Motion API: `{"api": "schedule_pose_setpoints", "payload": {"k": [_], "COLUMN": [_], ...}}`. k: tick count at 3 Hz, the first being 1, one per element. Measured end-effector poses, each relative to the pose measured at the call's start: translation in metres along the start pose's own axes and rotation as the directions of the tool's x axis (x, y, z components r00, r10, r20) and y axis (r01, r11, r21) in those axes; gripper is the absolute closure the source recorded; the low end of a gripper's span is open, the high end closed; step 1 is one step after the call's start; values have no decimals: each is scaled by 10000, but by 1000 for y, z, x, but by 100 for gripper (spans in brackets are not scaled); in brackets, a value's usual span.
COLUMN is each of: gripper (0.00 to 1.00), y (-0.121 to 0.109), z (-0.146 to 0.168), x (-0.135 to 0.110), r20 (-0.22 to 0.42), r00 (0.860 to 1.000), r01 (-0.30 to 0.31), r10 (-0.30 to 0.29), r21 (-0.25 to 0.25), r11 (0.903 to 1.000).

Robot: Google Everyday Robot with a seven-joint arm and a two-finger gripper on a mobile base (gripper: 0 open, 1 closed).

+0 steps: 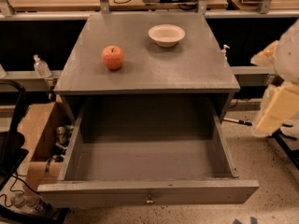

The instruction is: Close top drawer

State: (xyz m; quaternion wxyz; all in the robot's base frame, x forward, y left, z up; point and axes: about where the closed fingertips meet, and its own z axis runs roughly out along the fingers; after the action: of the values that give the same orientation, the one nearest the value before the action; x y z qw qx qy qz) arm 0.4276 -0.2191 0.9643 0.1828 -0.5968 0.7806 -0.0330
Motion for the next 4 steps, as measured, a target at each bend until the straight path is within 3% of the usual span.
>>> {"api": "schedule_pose_setpoints", "payload": {"k": [2,3,4], "gripper": [52,83,100], "y": [52,104,150], "z": [42,88,137], "x": [42,76,89], "r20": [1167,2127,2705], "r00": [9901,9611,9258], "r01": [-805,-1802,-2507], "r10": [777,1763,2640], "r21": [193,-11,-833], "r11": [9966,9836,9645]}}
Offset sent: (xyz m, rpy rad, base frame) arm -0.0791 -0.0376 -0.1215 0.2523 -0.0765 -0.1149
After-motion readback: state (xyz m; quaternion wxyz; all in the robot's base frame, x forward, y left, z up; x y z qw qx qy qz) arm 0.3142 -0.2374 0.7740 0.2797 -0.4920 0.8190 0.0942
